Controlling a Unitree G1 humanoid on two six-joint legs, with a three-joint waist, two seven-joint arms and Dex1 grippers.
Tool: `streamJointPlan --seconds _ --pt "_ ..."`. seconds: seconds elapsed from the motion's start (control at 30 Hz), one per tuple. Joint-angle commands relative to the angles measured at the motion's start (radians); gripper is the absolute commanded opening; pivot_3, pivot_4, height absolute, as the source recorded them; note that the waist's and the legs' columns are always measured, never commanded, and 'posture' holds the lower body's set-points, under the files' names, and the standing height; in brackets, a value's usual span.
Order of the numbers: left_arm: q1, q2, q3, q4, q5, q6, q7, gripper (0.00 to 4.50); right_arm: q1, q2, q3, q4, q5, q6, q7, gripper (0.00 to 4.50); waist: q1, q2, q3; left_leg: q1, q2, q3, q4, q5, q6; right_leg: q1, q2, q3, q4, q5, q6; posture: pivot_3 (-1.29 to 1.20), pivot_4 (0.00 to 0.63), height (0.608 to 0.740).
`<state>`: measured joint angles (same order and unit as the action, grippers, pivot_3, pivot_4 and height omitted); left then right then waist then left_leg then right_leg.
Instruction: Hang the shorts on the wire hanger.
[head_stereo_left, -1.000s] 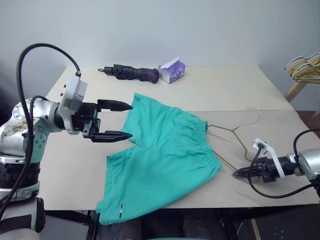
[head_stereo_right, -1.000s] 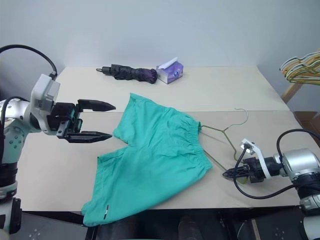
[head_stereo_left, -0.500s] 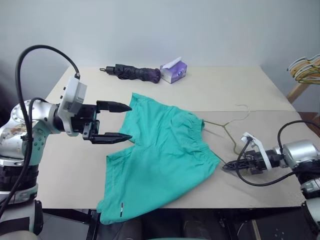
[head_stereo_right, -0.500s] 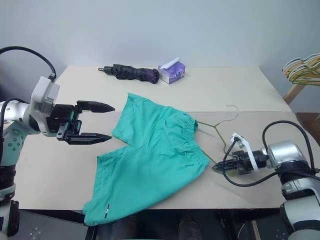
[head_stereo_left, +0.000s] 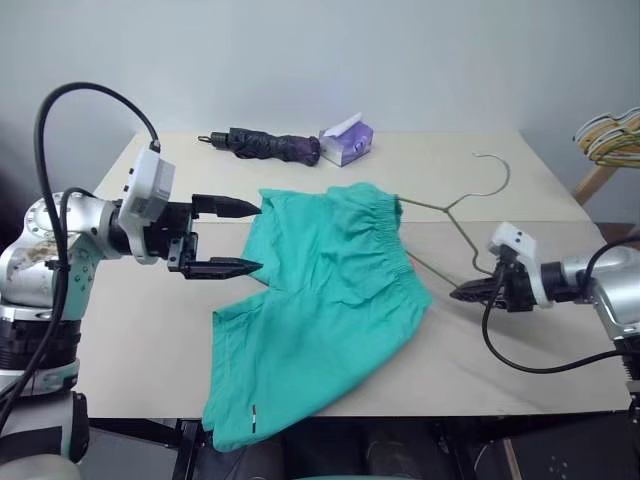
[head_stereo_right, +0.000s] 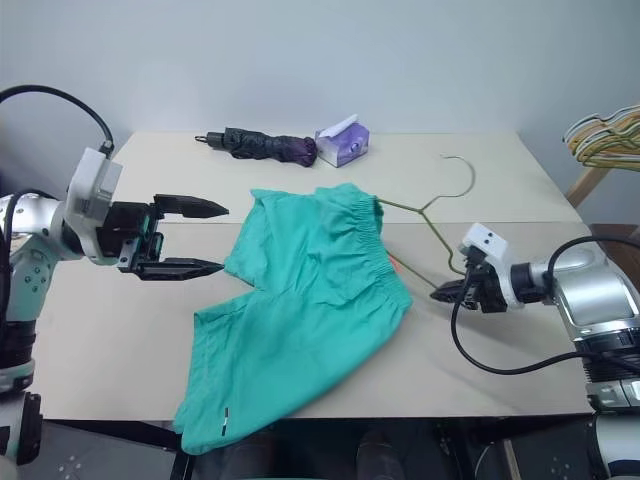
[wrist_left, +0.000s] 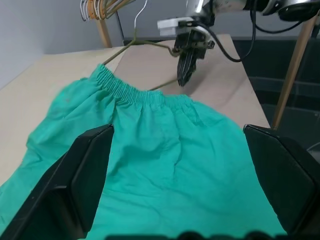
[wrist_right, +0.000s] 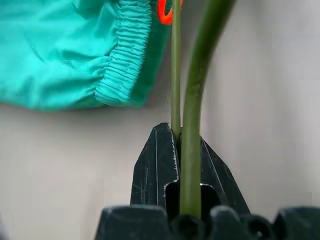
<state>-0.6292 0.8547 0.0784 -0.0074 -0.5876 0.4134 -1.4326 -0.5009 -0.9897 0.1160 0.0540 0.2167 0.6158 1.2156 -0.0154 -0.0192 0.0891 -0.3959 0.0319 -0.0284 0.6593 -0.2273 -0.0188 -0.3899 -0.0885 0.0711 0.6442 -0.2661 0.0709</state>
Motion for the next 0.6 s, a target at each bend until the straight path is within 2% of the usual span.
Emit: streamJointPlan --seconds 0.03,0.3,0.47,0.6 --pt "-0.073 -0.012 -0.007 0.066 0.051 -0.078 0.001 4.49 -0.046 -0.038 -0.002 -0.126 -0.084 -0.11 -0.05 0.0 0.0 0.0 0.0 0.0 0.0 0.0 0.0 0.0 0.0 0.0 0.0 0.0 0.0 0.0 0.0 -0.01 0.036 0.74" --pt "-0.221 -0.042 -0.068 0.269 0.178 -0.284 -0.064 4.49 -0.138 -0.066 0.094 -0.343 -0.138 -0.011 -0.012 0.0 -0.009 0.0 -0.001 -0.003 0.0 0.0 0.0 0.0 0.0 -0.002 0.0 0.0 -0.001 0.001 -0.001 -0.03 0.012 0.74" --pt "-0.315 -0.103 -0.157 0.411 0.261 -0.45 -0.165 4.49 -0.225 -0.054 0.152 -0.428 -0.111 0.072 0.049 0.0 -0.011 0.001 -0.002 -0.003 0.0 0.0 0.001 0.0 0.0 -0.002 0.0 -0.001 0.0 0.001 -0.002 -0.04 0.0 0.74" --pt "-0.353 -0.14 -0.245 0.491 0.288 -0.547 -0.182 4.49 -0.282 -0.046 0.181 -0.447 -0.095 0.129 0.081 0.0 -0.02 0.0 -0.002 -0.003 0.0 -0.001 0.001 0.0 0.0 -0.002 0.0 -0.001 0.0 0.001 -0.002 -0.04 0.0 0.74"
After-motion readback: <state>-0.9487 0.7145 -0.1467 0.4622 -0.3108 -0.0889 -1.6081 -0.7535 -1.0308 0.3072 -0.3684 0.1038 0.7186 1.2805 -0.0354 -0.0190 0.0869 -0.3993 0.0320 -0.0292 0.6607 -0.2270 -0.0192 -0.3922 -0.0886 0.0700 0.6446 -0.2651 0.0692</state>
